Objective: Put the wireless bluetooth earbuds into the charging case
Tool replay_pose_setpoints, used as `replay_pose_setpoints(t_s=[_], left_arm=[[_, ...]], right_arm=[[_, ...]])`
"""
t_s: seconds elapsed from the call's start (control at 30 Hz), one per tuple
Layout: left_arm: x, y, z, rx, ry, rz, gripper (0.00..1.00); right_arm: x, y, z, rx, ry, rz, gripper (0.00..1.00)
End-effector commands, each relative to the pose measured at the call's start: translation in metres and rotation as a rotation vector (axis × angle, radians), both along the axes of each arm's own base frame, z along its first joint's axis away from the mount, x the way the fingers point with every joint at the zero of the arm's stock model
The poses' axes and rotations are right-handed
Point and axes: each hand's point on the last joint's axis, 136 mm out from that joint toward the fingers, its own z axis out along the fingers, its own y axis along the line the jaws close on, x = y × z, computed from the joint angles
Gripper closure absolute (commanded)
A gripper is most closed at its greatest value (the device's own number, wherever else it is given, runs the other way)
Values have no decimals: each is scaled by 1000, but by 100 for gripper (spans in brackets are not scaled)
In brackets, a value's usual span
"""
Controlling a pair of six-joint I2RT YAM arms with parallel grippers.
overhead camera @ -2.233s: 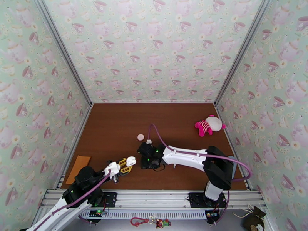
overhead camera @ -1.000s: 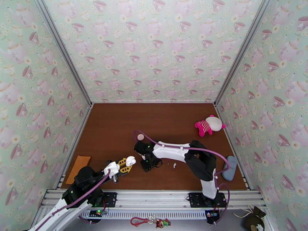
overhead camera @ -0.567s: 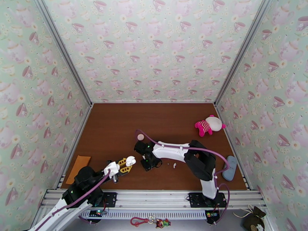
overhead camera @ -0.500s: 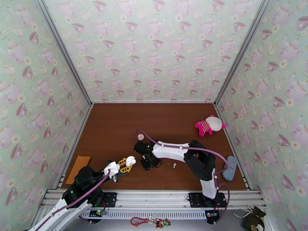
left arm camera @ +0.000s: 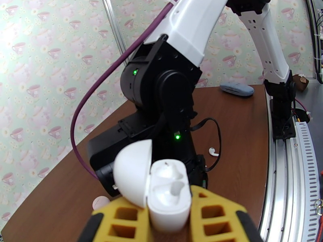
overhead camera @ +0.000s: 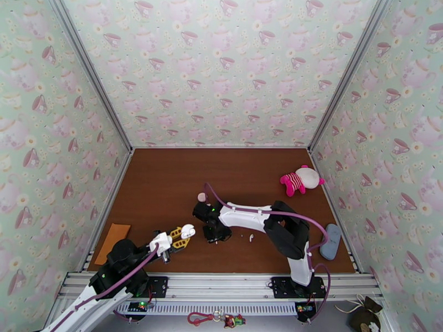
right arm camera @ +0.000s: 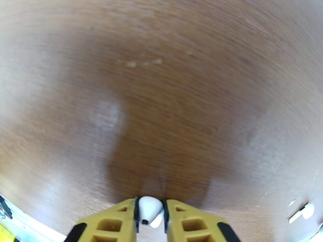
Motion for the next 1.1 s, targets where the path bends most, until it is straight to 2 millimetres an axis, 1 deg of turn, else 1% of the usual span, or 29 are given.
replay_pose_setpoints(t_s=[0.0, 0.1, 0.2, 0.33, 0.47, 0.67, 0.93, 1.07], left_arm=[[-1, -2, -5, 8, -2, -17, 100], [-1, -2, -4, 7, -1, -16, 100], [-1, -2, -5, 8, 0, -17, 100], [-3, -2, -5, 6, 3, -23, 100], [-3, -2, -4, 2, 0, -25, 100], [-4, -3, -6, 7, 8, -31, 100], [-4, -5, -8, 13, 19, -38, 100], [-4, -6, -9, 18, 26, -44, 100]], right_arm=[[-18, -1, -34, -26, 100, -57, 75], [-17, -1, -32, -20, 97, -79, 78], [-13, 0, -24, -7, 81, -88, 80], [-11, 2, -18, 6, 71, -108, 81], [-8, 0, -12, 6, 48, -125, 81], [2, -9, 16, 11, -46, -137, 81], [8, -17, 48, 54, -141, -141, 81], [11, -24, 71, 72, -217, -137, 81]])
